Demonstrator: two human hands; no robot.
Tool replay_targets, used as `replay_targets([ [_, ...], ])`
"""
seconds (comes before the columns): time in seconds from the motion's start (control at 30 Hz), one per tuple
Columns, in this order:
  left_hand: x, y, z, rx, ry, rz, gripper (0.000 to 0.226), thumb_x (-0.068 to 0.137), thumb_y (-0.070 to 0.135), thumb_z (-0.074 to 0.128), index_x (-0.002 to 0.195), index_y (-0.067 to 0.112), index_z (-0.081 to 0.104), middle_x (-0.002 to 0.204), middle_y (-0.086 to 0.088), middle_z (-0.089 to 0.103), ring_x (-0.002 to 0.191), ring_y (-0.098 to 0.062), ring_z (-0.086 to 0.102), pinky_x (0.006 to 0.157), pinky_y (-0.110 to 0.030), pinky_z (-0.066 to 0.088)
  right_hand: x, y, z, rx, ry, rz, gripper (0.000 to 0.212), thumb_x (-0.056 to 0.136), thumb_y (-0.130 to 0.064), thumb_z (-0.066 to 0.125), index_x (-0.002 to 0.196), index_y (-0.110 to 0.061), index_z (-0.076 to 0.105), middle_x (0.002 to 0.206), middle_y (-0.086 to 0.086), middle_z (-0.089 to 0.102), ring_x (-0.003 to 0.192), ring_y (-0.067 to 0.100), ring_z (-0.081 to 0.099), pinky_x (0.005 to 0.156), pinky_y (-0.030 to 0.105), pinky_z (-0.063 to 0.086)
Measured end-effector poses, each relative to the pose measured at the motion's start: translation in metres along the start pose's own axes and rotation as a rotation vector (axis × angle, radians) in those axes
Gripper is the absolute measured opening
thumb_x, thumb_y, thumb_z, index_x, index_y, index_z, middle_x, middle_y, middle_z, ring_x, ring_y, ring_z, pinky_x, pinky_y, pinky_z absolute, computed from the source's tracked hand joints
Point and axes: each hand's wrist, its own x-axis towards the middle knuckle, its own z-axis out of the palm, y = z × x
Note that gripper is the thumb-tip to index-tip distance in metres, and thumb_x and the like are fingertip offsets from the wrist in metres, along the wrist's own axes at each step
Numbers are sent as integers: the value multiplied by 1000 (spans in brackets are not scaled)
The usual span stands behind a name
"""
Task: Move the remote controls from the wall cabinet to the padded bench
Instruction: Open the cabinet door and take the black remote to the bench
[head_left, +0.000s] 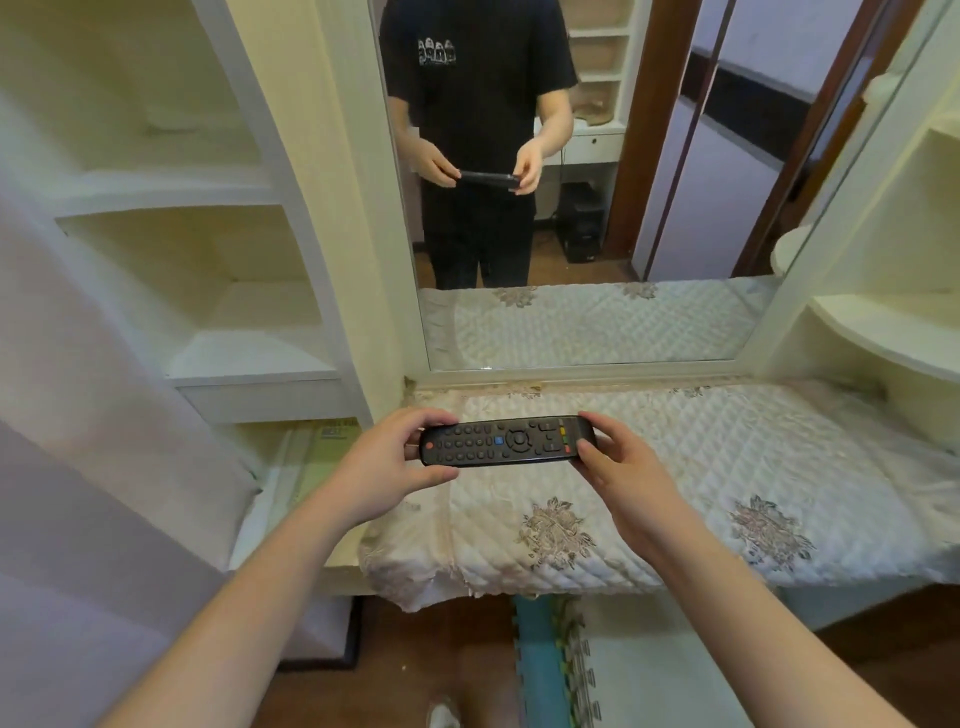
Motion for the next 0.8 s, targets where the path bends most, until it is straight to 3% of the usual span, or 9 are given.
replay_targets([
  [0.3,73,-73,-12,-144,-57,-30,51,74,16,81,118,30,61,118,7,62,96,0,65,85,-10,47,63,13,39,1,89,55,35,95,-2,51,128,-14,53,115,11,64,103,16,65,89,24,51],
  [0.53,122,-94,24,-107,-63,-56,51,71,13,82,115,25,60,112,1,62,84,-6,61,76,-14,48,103,32,30,-221,203,40,37,96,-9,52,131,-22,54,123,6,58,103,12,62,99,39,48],
  [0.67,141,-111,38,-201,-46,-170,52,69,6,83,114,17,58,99,2,66,75,2,64,65,-9,49,125,47,21,-237,196,105,37,95,-9,54,131,-20,54,124,6,57,98,10,63,98,40,49],
  [0.8,157,-127,48,-237,7,-263,52,70,4,82,114,11,55,102,-3,63,79,-7,68,72,-15,53,154,62,17,-207,139,183,37,95,-10,55,131,-17,52,117,2,59,95,18,67,95,39,52],
])
